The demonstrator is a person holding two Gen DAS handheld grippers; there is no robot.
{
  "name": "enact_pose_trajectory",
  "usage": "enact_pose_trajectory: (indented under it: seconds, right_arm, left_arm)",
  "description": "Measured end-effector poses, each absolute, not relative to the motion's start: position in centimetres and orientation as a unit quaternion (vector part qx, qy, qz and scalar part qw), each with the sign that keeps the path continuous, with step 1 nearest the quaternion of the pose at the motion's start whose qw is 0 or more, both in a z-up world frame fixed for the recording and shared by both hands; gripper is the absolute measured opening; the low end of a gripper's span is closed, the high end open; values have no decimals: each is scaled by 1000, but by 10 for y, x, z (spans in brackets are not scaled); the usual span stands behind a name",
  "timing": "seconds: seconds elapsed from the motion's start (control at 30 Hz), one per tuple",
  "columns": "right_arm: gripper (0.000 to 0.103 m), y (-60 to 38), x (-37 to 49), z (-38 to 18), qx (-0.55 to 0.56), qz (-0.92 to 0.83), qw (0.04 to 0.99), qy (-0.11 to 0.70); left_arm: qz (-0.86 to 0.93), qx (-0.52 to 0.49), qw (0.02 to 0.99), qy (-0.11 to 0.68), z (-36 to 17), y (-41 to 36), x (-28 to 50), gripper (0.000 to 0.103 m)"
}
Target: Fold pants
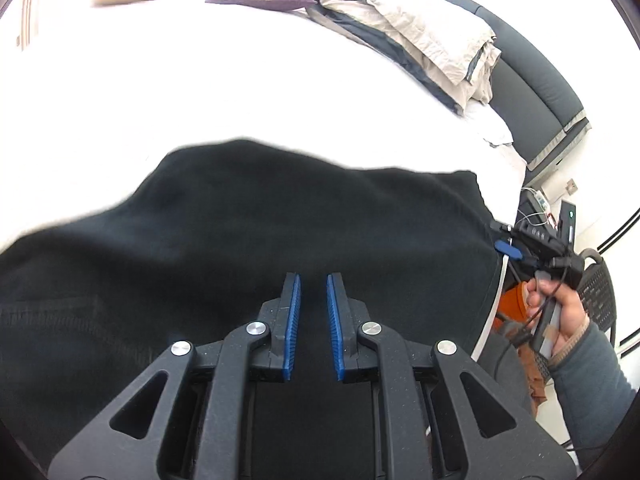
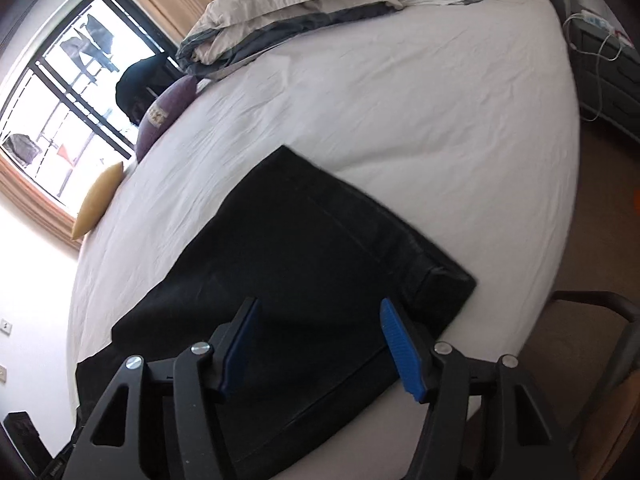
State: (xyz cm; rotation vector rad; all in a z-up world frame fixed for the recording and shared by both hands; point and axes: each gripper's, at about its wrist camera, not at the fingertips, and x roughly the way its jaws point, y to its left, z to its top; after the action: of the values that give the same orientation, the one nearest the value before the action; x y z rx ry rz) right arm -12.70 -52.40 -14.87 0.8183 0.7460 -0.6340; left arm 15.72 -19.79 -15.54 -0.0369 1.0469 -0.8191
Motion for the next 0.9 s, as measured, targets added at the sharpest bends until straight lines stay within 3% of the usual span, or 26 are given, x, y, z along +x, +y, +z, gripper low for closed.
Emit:
enact_pose_trajectory:
  seconds: [0.13,0.3,0.43,0.5,0.7,0.87,0.9]
  right_arm:
    - [65,-523,-131,-130,377,-295,810,339]
    - [65,-493,-99,-116,393,-149,851,316]
    - [67,-494,-71,-143,375,-176,829,377]
    - [61,-508,-76,-152,407,-210,806,376]
    - [63,-479,-40,-123,423,-73,841,328]
    - [66,-431,16,-151,437,80,819,364]
    - [57,-431,21,-164,429,66,811,392]
  left_arm:
    - [-415,-7,766,490,-157,-233,188,13]
    - [-419,55,751,508,-191,-264,217,13]
    - [-430,-50,732,526,-201,-241,260,13]
    - [-391,-37,763,513,-188,-232,269,13]
    - [-421,-20,777,468,-159,-243,253,13]
    - [-436,19,741,511,-196,-288,227,13]
    - [-438,15,740,509,-202,-287,226,13]
